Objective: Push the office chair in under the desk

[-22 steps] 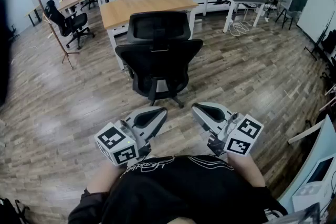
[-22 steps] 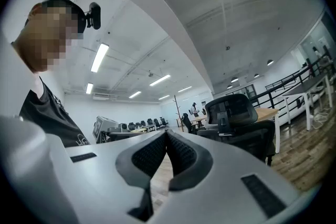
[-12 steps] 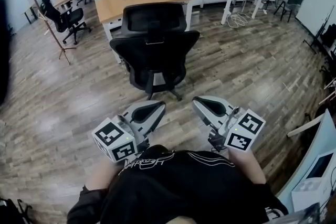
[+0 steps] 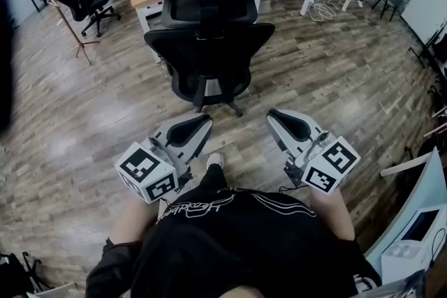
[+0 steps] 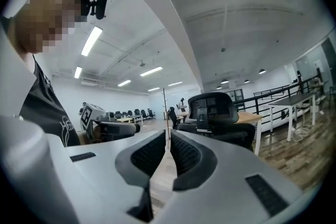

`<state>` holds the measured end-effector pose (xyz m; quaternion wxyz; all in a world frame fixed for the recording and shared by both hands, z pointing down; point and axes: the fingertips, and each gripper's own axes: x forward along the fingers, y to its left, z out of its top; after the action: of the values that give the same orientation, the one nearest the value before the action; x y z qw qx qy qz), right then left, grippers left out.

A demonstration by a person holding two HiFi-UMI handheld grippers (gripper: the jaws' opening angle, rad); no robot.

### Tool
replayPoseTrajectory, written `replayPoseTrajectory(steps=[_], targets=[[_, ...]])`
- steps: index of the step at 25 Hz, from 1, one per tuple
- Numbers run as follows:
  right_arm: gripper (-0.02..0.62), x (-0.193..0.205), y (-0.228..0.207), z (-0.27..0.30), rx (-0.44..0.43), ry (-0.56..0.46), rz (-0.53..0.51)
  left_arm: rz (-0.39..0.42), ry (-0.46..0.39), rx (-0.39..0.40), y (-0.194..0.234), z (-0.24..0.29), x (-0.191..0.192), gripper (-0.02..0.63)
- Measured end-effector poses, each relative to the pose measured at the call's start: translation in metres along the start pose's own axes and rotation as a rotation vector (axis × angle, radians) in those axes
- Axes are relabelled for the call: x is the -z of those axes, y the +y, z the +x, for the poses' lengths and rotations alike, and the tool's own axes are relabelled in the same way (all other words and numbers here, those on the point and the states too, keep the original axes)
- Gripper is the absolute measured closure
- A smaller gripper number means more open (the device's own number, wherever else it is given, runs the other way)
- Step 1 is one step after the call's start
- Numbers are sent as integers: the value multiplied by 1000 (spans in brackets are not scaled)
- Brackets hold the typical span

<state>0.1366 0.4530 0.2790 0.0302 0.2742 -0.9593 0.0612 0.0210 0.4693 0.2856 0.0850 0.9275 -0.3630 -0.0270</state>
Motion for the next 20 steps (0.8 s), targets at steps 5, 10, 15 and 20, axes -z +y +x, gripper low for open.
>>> replayPoseTrajectory(steps=[5, 10, 15, 20], targets=[[552, 13, -34, 13, 65, 70, -83, 10, 41, -63, 43, 8, 11, 595], [552, 14, -75, 39, 95, 88, -67, 43, 80, -116, 98, 20, 12, 572], [541, 19, -119, 70, 149, 134, -101, 116, 130, -171, 161, 30, 8, 521], [446, 23, -165, 109, 187, 215, -148, 172, 215, -223, 231, 40, 15, 458]])
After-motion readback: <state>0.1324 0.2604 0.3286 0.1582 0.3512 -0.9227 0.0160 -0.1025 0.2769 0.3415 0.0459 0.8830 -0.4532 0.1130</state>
